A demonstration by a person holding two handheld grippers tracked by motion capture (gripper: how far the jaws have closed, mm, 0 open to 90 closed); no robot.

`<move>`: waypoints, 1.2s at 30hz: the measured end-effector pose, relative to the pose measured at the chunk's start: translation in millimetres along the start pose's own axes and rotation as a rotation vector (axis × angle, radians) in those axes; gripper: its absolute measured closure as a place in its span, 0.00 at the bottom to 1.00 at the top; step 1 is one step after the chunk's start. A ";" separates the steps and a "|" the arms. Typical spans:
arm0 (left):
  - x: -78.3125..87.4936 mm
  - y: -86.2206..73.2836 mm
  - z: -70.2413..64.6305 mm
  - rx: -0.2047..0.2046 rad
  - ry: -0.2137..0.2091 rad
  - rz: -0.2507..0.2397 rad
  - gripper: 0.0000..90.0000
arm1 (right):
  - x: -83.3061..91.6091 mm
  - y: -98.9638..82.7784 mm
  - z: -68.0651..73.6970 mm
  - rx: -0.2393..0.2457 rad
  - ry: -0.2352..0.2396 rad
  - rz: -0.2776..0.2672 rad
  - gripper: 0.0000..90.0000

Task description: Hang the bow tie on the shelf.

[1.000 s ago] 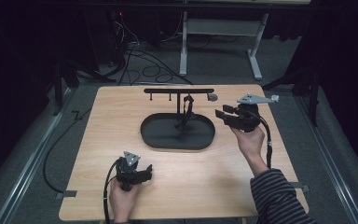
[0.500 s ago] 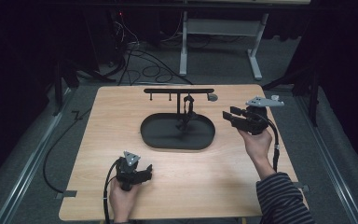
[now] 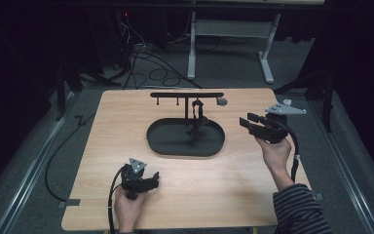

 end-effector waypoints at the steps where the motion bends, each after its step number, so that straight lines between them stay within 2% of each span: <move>1: 0.0 0.0 0.0 0.000 0.000 0.000 0.20 | 1.8 -0.7 -0.5 -0.001 -0.002 -0.001 0.64; 9: 0.0 0.0 0.0 0.000 0.000 0.000 0.20 | 13.7 -8.5 -5.6 -0.014 -0.014 -0.014 0.64; 19: 0.0 0.0 0.0 0.000 0.000 0.000 0.20 | 24.5 -13.9 -6.9 -0.008 -0.021 -0.012 0.64; 36: 0.0 0.0 -0.1 0.001 0.000 0.000 0.20 | 29.8 -37.8 -1.5 -0.026 -0.003 -0.005 0.64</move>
Point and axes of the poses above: each handheld gripper's, and its own axes: x roughly backward along the jaws, y roughly out of its top, z roughly to its left, the point moved 5 cm from there along -x, roughly forward along the jaws, and after that the axes turned 11 degrees about y, right-handed, at the moved point
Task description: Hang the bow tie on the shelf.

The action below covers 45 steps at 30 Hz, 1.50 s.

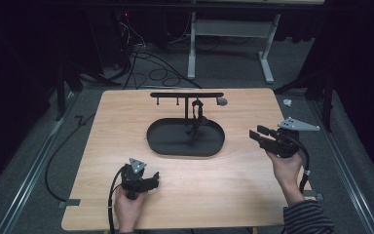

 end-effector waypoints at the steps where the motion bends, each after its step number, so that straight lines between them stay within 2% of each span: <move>1: 0.0 0.0 0.0 0.000 0.000 0.000 0.20 | 0.2 -1.1 0.2 -0.005 0.004 -0.003 0.64; 15: 0.0 0.0 0.0 0.000 0.000 0.000 0.20 | 4.2 -18.0 1.2 -0.042 0.011 -0.016 0.64; 26: 0.0 0.0 0.0 0.000 0.000 0.000 0.20 | 3.9 -30.4 3.4 -0.049 0.017 -0.010 0.64; 45: 0.0 0.0 0.0 0.000 0.000 0.000 0.20 | -8.3 -47.6 12.3 -0.072 0.048 0.014 0.64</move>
Point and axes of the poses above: each handheld gripper's, and its own axes: x roughly backward along the jaws, y roughly out of its top, z roughly to its left, the point moved 5 cm from there along -x, roughly forward along the jaws, and after that the axes turned 11 degrees about y, right-handed, at the moved point
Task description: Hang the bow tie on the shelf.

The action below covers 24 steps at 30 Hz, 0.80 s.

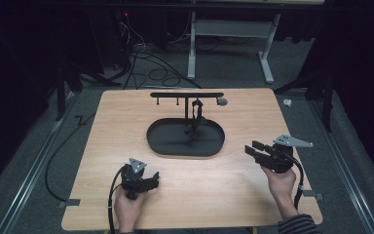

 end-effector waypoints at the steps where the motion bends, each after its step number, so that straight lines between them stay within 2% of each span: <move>1: 0.0 0.0 0.0 0.000 0.000 0.000 0.20 | -0.8 -0.7 0.4 0.003 0.001 0.001 0.64; 24: 0.0 0.0 0.0 0.000 0.000 0.000 0.20 | -13.6 -24.3 4.6 -0.021 0.026 0.052 0.64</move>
Point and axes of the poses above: each handheld gripper's, and its own axes: x roughly backward along the jaws, y roughly out of its top, z roughly to its left, the point moved 5 cm from there along -x, roughly forward along the jaws, and after that the axes turned 11 degrees about y, right-handed, at the moved point
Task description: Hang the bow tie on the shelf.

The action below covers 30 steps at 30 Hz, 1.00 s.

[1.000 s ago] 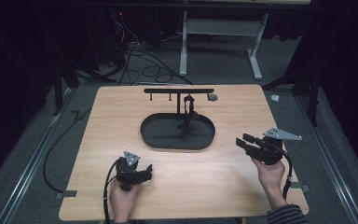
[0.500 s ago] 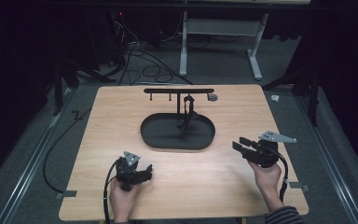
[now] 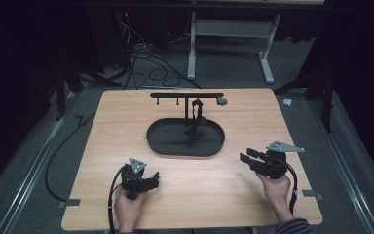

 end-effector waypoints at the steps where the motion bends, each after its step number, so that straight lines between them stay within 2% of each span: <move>1: 0.0 0.0 0.0 0.000 0.000 0.000 0.20 | 0.0 0.0 0.0 0.000 0.000 0.000 0.64; 10: 0.0 0.0 0.0 0.000 0.000 0.000 0.20 | -5.5 -7.6 0.0 -0.009 0.001 0.016 0.64; 16: 0.0 0.0 0.0 0.000 0.000 0.000 0.20 | -16.4 -17.1 3.4 -0.021 0.018 0.042 0.64; 24: 0.0 0.0 0.0 0.000 0.000 0.000 0.20 | -26.5 -22.0 8.7 -0.005 0.028 0.063 0.64; 30: 0.0 0.0 0.0 0.000 0.000 0.000 0.20 | -32.9 -27.2 11.8 -0.011 0.029 0.083 0.64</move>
Point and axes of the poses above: each handheld gripper's, and its own axes: x roughly backward along the jaws, y roughly out of its top, z roughly to its left, the point moved 5 cm from there along -x, roughly forward along the jaws, and after that the axes turned 11 degrees about y, right-handed, at the moved point
